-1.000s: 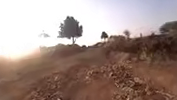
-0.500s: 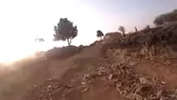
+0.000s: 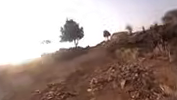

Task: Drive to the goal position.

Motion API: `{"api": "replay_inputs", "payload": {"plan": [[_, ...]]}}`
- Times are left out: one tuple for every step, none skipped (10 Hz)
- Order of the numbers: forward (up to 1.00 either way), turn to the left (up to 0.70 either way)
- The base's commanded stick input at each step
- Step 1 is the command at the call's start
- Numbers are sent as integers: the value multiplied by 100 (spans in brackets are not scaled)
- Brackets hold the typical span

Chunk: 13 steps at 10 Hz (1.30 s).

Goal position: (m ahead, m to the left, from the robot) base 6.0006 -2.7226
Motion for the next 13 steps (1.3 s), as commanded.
{"api": "replay_inputs", "payload": {"plan": [[69,0],[69,0],[69,0],[69,0],[69,0],[69,0],[70,0],[70,0],[70,20],[70,35],[70,35],[70,35],[70,35]]}}
